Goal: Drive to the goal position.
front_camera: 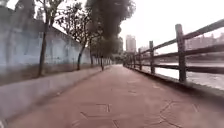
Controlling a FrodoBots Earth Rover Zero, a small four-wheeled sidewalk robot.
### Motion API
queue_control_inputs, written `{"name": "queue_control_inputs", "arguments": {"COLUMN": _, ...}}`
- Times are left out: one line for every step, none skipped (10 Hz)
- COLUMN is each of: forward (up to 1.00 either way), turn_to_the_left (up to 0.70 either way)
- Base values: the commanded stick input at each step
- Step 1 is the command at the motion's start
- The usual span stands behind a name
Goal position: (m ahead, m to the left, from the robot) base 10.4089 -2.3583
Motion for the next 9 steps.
{"name": "queue_control_inputs", "arguments": {"forward": 1.0, "turn_to_the_left": -0.16}}
{"name": "queue_control_inputs", "arguments": {"forward": 1.0, "turn_to_the_left": -0.36}}
{"name": "queue_control_inputs", "arguments": {"forward": 1.0, "turn_to_the_left": -0.07}}
{"name": "queue_control_inputs", "arguments": {"forward": 1.0, "turn_to_the_left": 0.0}}
{"name": "queue_control_inputs", "arguments": {"forward": 1.0, "turn_to_the_left": 0.0}}
{"name": "queue_control_inputs", "arguments": {"forward": 1.0, "turn_to_the_left": 0.0}}
{"name": "queue_control_inputs", "arguments": {"forward": 1.0, "turn_to_the_left": 0.0}}
{"name": "queue_control_inputs", "arguments": {"forward": 1.0, "turn_to_the_left": 0.0}}
{"name": "queue_control_inputs", "arguments": {"forward": 1.0, "turn_to_the_left": 0.0}}
